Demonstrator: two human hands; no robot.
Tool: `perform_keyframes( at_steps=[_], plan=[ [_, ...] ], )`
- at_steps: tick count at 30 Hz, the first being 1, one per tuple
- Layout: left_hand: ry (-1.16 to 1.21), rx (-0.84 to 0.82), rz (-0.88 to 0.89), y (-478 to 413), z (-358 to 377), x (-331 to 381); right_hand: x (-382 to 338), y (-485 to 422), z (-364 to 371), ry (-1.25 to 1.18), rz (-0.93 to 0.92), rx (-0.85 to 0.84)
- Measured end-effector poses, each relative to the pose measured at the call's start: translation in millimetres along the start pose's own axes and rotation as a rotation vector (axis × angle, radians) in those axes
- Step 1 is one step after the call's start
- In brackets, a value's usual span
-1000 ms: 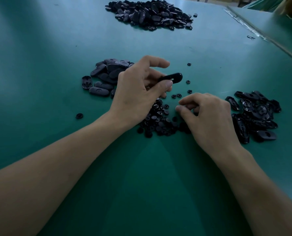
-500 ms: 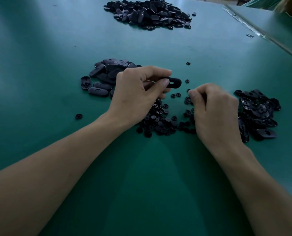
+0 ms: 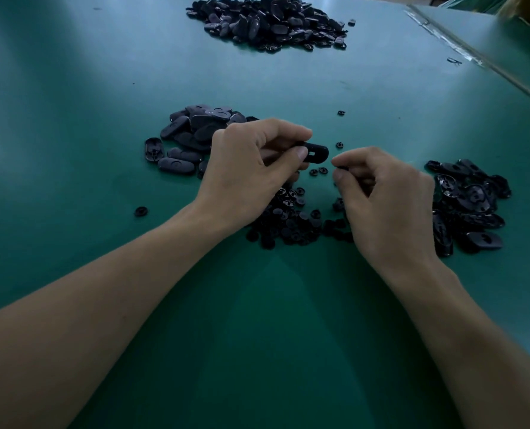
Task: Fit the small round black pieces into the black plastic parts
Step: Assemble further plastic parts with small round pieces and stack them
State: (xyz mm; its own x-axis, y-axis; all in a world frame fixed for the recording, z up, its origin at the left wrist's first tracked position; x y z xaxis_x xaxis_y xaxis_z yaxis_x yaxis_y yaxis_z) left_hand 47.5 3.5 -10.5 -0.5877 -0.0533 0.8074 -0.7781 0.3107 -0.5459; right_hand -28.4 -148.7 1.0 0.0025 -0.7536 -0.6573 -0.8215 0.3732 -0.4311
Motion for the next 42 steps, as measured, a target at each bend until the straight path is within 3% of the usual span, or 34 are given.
perform_keyframes(
  at_steps=[5,18,42],
  plan=[
    [-0.049,-0.014,0.011,0.1,0.0,0.0,-1.8,1.3,0.9,-0.117,-0.058,0.013],
    [-0.033,-0.086,0.096,0.8,1.4,3.9,-5.1,1.5,4.0,-0.295,0.046,-0.03],
    [0.015,-0.14,0.069,1.8,0.4,4.0,-1.2,-0.4,6.6,-0.406,0.098,-0.1]
  ],
)
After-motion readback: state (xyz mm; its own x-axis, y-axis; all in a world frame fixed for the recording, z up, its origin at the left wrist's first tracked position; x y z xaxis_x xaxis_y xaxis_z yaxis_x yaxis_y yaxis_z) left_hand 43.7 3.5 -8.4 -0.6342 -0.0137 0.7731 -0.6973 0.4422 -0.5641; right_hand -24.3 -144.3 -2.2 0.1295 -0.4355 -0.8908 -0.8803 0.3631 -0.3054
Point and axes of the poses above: each hand's wrist, its own y-axis away from the middle knuckle, its own z-axis out of the palm, x = y × z, the point moved 1 cm from there along -y, towards the middle knuckle, and after that the axes turned 8 degrees about z, right-handed, at the moved point
